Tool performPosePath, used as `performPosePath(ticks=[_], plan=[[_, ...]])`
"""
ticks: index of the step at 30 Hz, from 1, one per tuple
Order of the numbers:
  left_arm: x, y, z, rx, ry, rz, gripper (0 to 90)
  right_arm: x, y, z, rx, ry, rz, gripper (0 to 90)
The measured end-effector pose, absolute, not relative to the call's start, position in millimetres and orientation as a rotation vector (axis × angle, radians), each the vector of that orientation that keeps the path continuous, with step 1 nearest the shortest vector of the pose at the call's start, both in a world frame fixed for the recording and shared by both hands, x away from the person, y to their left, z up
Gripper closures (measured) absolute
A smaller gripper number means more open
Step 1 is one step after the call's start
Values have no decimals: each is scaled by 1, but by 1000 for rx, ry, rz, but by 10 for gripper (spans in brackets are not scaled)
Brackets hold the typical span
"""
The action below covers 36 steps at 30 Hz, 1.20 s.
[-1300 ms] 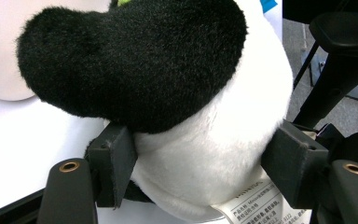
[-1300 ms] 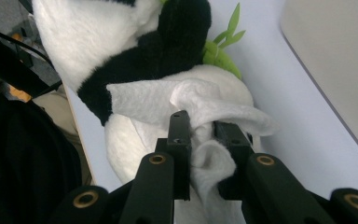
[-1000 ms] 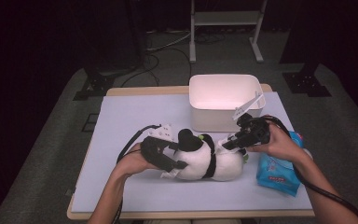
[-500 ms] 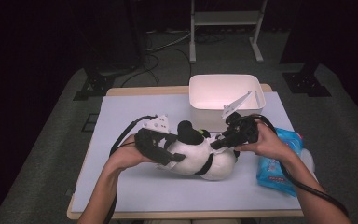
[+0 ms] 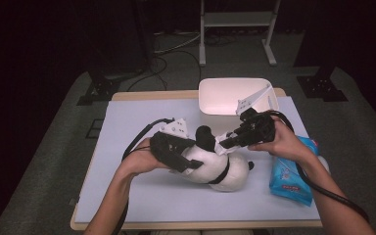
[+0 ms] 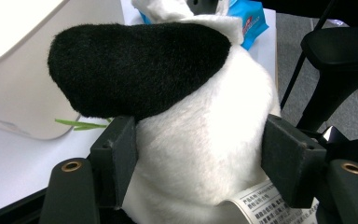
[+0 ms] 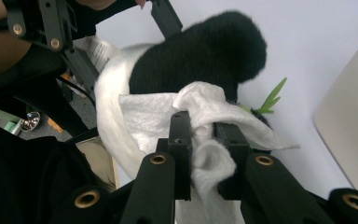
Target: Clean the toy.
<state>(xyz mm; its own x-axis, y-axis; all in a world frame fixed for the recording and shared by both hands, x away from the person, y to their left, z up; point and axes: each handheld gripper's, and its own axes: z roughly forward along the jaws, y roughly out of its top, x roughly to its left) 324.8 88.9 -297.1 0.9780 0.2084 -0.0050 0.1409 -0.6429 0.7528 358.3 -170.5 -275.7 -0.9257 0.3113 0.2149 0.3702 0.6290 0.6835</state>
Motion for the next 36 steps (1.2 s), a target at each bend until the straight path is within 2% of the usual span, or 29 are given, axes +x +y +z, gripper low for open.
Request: performPosePath(ticks=[15, 22, 31, 36], plan=[[325, 66, -291, 2289, 207, 106, 310, 353, -159, -250, -511, -2817, -1224, 780], [327, 54, -290, 2299, 188, 116, 295, 348, -158, -251, -513, -2887, -1158, 782], [325, 56, -286, 2258, 214, 133, 203, 349, -174, -258, -580, -2900, -1154, 785], [327, 65, -287, 2242, 232, 131, 184, 348, -185, -259, -606, -2886, -1167, 785]])
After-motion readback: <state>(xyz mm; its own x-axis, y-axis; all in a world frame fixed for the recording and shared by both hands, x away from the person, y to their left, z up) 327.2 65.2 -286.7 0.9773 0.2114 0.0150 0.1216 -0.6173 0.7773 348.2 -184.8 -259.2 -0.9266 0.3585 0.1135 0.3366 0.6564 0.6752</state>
